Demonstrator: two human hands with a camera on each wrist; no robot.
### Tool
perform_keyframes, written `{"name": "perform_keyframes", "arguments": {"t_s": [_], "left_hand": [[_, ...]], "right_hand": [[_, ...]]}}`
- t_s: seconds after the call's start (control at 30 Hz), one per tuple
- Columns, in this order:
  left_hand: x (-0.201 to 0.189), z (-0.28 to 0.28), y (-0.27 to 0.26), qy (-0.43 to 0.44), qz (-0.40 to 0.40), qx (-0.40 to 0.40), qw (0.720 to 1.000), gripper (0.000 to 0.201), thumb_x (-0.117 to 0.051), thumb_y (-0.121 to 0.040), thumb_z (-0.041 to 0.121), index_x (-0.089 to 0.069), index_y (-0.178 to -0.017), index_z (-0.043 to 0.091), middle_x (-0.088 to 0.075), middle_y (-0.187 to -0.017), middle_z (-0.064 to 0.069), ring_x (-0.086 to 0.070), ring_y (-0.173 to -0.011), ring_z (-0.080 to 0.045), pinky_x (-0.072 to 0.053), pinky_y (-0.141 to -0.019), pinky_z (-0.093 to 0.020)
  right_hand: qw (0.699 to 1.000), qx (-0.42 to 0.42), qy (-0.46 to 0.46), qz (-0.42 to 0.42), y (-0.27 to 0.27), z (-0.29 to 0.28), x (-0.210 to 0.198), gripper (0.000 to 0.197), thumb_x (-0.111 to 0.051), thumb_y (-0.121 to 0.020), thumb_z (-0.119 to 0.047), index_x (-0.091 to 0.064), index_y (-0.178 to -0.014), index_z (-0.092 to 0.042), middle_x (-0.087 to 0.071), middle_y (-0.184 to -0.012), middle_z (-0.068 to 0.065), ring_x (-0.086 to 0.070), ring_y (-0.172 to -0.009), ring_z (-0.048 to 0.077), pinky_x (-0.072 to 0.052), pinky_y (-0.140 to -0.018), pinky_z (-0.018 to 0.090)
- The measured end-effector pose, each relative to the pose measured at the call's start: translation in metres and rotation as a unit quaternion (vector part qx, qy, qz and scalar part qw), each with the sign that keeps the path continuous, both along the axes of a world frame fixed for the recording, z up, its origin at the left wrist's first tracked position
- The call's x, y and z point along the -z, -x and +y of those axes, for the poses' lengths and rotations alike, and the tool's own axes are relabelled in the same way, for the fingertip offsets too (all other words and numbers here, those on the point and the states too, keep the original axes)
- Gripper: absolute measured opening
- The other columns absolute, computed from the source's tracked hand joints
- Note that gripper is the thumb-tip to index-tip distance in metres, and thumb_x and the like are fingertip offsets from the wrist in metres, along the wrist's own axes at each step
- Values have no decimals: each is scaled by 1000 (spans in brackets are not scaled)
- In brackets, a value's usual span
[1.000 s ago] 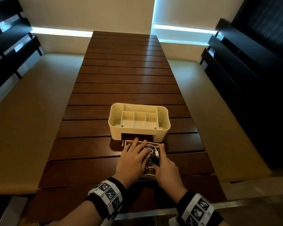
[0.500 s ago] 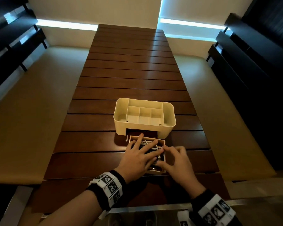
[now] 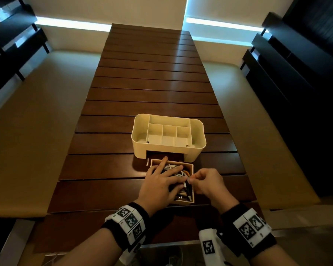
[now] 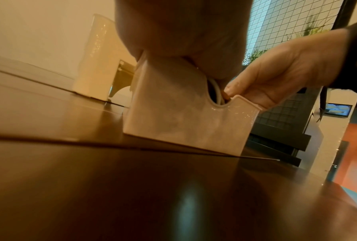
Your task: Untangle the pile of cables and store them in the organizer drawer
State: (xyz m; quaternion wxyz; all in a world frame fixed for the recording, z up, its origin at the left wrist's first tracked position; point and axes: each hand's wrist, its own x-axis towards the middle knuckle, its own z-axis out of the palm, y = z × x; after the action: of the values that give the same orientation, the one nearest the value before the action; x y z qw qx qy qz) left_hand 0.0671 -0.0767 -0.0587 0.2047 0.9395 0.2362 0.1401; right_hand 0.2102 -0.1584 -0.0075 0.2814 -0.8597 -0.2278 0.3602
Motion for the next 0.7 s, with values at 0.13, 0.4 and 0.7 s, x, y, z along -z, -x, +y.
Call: {"name": "perform_keyframes", "arguments": {"t_s": [0.13, 0.4, 0.7], "left_hand": [[1, -1, 0, 17, -19, -9, 1000, 36, -39, -87, 54, -62, -112, 45, -50, -135, 21, -16, -141, -20, -24, -106, -42], [-12, -10, -14, 38, 25, -93, 995, 32, -52, -85, 50, -53, -116, 38, -54, -132, 16, -25, -142, -18, -21, -108, -48], [-4, -9, -15, -64, 143, -68, 985, 55, -30, -87, 56, -34, -140, 41, -31, -151, -11, -24, -139, -29, -24, -98, -65]], "right_hand": [[998, -20, 49, -15, 0, 8, -2, 17, -71, -79, -18, -61, -65, -19, -67, -85, 4, -65, -84, 20, -58, -77, 39], [978, -116, 95, -146, 12, 12, -2, 18, -63, -82, -21, -48, -71, -21, -57, -96, 1, -57, -92, 21, -47, -76, 32], [984, -175, 29, 17, -3, -10, -12, 22, -75, -74, -13, -55, -82, -16, -61, -82, 2, -61, -77, 17, -54, -73, 34]]}}
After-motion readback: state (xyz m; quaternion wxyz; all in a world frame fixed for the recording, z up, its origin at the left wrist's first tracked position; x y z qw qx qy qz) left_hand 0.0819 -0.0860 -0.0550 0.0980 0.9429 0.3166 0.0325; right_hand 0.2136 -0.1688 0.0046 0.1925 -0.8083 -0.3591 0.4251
